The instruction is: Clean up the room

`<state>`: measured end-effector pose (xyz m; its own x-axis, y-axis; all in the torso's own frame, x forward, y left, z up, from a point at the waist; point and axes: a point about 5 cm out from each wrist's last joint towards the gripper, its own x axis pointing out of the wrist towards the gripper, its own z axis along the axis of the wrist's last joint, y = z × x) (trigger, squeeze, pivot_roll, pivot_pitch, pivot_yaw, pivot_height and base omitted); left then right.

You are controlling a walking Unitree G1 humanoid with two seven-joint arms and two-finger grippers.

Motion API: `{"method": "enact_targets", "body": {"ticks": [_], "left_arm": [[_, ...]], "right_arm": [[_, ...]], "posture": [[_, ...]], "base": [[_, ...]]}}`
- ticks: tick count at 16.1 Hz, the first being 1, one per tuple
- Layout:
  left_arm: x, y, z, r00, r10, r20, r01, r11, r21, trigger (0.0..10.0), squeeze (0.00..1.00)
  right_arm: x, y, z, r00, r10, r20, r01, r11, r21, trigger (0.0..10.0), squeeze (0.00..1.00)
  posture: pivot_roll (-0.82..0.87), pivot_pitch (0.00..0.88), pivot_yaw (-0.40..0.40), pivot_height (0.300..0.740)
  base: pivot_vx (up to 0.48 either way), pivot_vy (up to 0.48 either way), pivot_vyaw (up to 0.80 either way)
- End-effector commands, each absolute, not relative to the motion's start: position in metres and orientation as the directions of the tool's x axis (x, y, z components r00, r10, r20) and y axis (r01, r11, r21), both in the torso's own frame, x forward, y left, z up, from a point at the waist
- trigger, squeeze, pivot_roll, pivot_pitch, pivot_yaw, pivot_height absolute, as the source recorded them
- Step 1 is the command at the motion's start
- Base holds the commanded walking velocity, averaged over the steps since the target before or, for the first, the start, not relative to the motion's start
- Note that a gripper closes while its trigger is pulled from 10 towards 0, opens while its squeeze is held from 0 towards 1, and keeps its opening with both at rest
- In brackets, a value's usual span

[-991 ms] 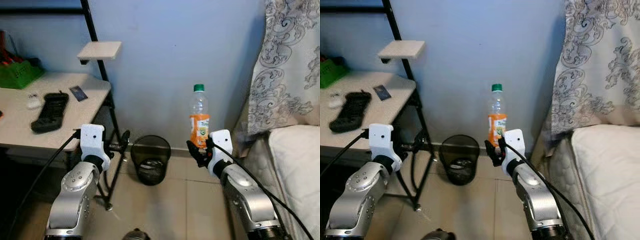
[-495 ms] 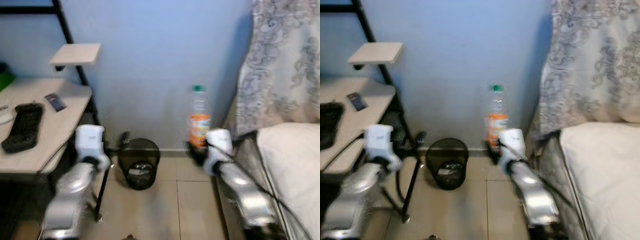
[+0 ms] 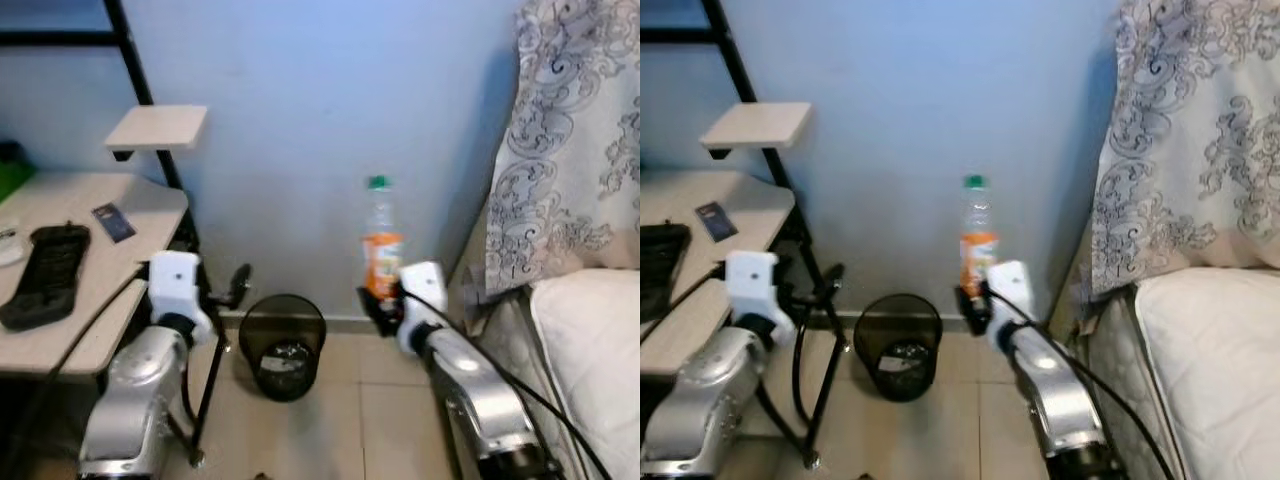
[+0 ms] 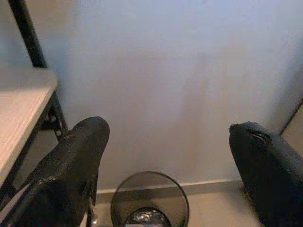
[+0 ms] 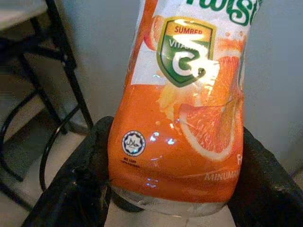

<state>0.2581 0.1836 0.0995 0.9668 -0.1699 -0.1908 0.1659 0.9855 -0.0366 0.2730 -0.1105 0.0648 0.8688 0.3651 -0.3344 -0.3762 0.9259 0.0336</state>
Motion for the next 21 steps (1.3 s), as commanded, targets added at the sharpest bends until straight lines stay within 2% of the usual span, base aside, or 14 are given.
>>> {"method": "enact_targets", "body": {"ticks": [1, 9, 11, 13, 17, 19, 21], "left_arm": [[0.260, 0.176, 0.103, 0.963, -0.200, -0.179, 0.196, 0.980, -0.037, 10.0, 0.00], [0.261, 0.175, 0.103, 0.958, -0.219, -0.187, 0.218, 0.976, -0.026, 10.0, 0.00], [0.262, 0.174, 0.103, 0.955, -0.229, -0.190, 0.229, 0.973, -0.020, 10.0, 0.00], [0.261, 0.173, 0.101, 0.949, -0.242, -0.200, 0.246, 0.969, -0.010, 10.0, 0.00], [0.261, 0.170, 0.100, 0.944, -0.255, -0.209, 0.260, 0.966, -0.005, 10.0, 0.00], [0.259, 0.166, 0.095, 0.929, -0.283, -0.238, 0.293, 0.956, 0.008, 10.0, 0.00], [0.251, 0.159, 0.086, 0.884, -0.368, -0.288, 0.395, 0.918, 0.042, 10.0, 0.00]], "right_arm": [[0.275, -0.122, 0.067, 0.881, 0.338, -0.332, -0.361, 0.932, -0.009, 10.0, 0.00], [0.279, -0.117, 0.060, 0.850, 0.360, -0.384, -0.420, 0.904, -0.081, 10.0, 0.00], [0.277, -0.118, 0.055, 0.835, 0.360, -0.416, -0.438, 0.892, -0.109, 10.0, 0.00], [0.274, -0.121, 0.050, 0.816, 0.363, -0.450, -0.457, 0.882, -0.117, 10.0, 0.00], [0.277, -0.136, 0.042, 0.801, 0.305, -0.515, -0.435, 0.888, -0.151, 10.0, 0.00], [0.278, -0.136, 0.038, 0.769, 0.314, -0.557, -0.477, 0.862, -0.172, 10.0, 0.00], [0.275, -0.127, 0.030, 0.700, 0.368, -0.612, -0.556, 0.818, -0.145, 10.0, 0.00]], "posture": [[0.09, 0.000, 0.033, 0.740], [0.10, 0.000, 0.031, 0.740], [0.10, 0.000, 0.033, 0.740], [0.09, 0.000, 0.037, 0.740], [0.09, 0.000, 0.040, 0.740], [0.09, 0.000, 0.036, 0.740], [0.09, 0.000, 0.031, 0.740]], "base": [[0.390, 0.000, 0.00], [0.389, 0.000, 0.00], [0.394, 0.000, 0.80], [0.394, 0.000, 0.63], [0.393, 0.000, 0.00], [0.371, 0.000, 0.00], [0.000, 0.000, 0.00]]}}
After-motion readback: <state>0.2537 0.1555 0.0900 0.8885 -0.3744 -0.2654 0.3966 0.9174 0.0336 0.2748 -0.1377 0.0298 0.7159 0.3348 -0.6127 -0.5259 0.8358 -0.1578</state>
